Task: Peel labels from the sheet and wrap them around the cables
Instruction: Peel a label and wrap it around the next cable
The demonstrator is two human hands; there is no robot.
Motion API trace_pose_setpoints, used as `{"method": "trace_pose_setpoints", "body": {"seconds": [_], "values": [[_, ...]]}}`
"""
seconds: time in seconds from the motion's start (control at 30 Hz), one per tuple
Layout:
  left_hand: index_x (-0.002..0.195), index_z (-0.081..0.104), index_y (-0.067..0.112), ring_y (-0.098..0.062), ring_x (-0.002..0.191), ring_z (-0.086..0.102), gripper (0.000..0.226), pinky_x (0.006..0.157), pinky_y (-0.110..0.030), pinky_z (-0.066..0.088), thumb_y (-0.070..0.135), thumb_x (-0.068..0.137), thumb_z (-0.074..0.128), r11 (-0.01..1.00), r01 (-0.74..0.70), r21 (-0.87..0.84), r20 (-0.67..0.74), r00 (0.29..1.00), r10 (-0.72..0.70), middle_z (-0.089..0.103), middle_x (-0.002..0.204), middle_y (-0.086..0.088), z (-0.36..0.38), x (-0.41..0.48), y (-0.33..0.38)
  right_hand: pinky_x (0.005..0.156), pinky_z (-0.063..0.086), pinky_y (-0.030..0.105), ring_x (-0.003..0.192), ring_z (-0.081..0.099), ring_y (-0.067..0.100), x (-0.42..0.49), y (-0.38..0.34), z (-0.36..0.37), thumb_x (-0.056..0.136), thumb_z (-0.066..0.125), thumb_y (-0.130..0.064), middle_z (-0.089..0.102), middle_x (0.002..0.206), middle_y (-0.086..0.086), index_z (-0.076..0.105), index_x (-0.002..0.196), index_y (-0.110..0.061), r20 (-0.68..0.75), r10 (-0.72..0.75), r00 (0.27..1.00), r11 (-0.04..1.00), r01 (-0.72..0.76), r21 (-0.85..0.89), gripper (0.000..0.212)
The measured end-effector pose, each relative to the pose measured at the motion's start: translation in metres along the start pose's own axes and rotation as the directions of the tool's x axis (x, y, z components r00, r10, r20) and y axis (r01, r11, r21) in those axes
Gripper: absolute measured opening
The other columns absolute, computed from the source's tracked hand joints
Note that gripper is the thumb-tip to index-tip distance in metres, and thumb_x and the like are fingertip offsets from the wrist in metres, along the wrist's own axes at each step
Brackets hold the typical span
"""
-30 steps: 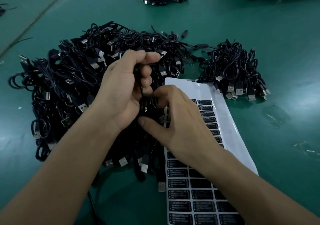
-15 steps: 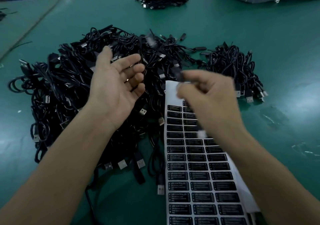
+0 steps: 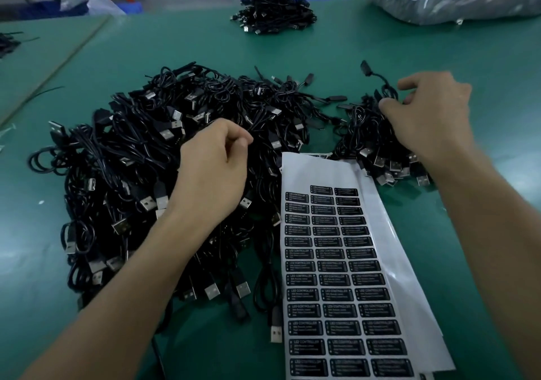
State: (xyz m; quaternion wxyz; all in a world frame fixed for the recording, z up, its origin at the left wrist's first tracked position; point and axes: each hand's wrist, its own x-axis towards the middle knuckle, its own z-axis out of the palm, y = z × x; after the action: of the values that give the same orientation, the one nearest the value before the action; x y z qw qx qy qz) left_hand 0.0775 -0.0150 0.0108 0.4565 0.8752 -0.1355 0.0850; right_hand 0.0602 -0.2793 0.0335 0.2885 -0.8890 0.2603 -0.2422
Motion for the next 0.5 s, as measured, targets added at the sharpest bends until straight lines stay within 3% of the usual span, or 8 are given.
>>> {"method": "trace_pose_setpoints", "body": {"seconds": [0.1, 0.23, 0.4, 0.5], "values": [[0.106, 0.063, 0.026, -0.005, 0.076, 0.057, 0.016, 0.063, -0.005, 0.042, 0.013, 0.099, 0.058, 0.981, -0.027, 0.190, 0.085, 0.996, 0.011, 0.061, 0.104, 0.004, 0.000, -0.001, -0.003, 0.094, 0.042, 0.040, 0.125, 0.046, 0.033, -0.009, -0.002, 0.002, 0.094, 0.065, -0.036, 0.054, 0.133, 0.013, 0.061, 0.132, -0.017, -0.051, -0.062, 0.997, 0.995, 0.058, -0.076, 0.043], [0.127, 0.059, 0.020, -0.022, 0.097, 0.061, 0.030, 0.086, -0.032, 0.049, 0.017, 0.097, 0.062, 0.937, -0.039, 0.347, 0.166, 0.986, -0.021, 0.054, 0.127, -0.002, 0.004, -0.005, -0.002, 0.081, 0.037, 0.037, 0.119, 0.046, 0.036, -0.023, -0.004, 0.006, 0.089, 0.070, -0.035, 0.048, 0.129, 0.014, 0.062, 0.126, -0.021, -0.079, -0.159, 0.984, 0.968, 0.140, -0.207, 0.040], [0.138, 0.051, 0.022, -0.022, 0.101, 0.060, 0.038, 0.092, -0.034, 0.046, 0.023, 0.100, 0.056, 0.926, -0.083, 0.368, 0.184, 0.983, 0.015, 0.038, 0.152, 0.006, 0.006, -0.008, -0.002, 0.075, 0.037, 0.038, 0.104, 0.055, 0.039, -0.026, -0.002, 0.010, 0.090, 0.066, -0.029, 0.060, 0.115, 0.013, 0.063, 0.115, -0.023, -0.035, -0.114, 0.993, 0.975, 0.106, -0.193, 0.026], [0.147, 0.041, 0.031, -0.025, 0.127, 0.054, 0.043, 0.096, -0.044, 0.043, 0.036, 0.104, 0.044, 0.879, -0.056, 0.474, 0.205, 0.978, -0.048, 0.023, 0.163, 0.012, 0.013, -0.007, 0.001, 0.074, 0.037, 0.038, 0.098, 0.049, 0.034, -0.021, -0.001, 0.008, 0.091, 0.063, -0.027, 0.065, 0.108, 0.013, 0.062, 0.115, -0.022, -0.040, -0.097, 0.994, 0.986, 0.090, -0.143, 0.025]]}}
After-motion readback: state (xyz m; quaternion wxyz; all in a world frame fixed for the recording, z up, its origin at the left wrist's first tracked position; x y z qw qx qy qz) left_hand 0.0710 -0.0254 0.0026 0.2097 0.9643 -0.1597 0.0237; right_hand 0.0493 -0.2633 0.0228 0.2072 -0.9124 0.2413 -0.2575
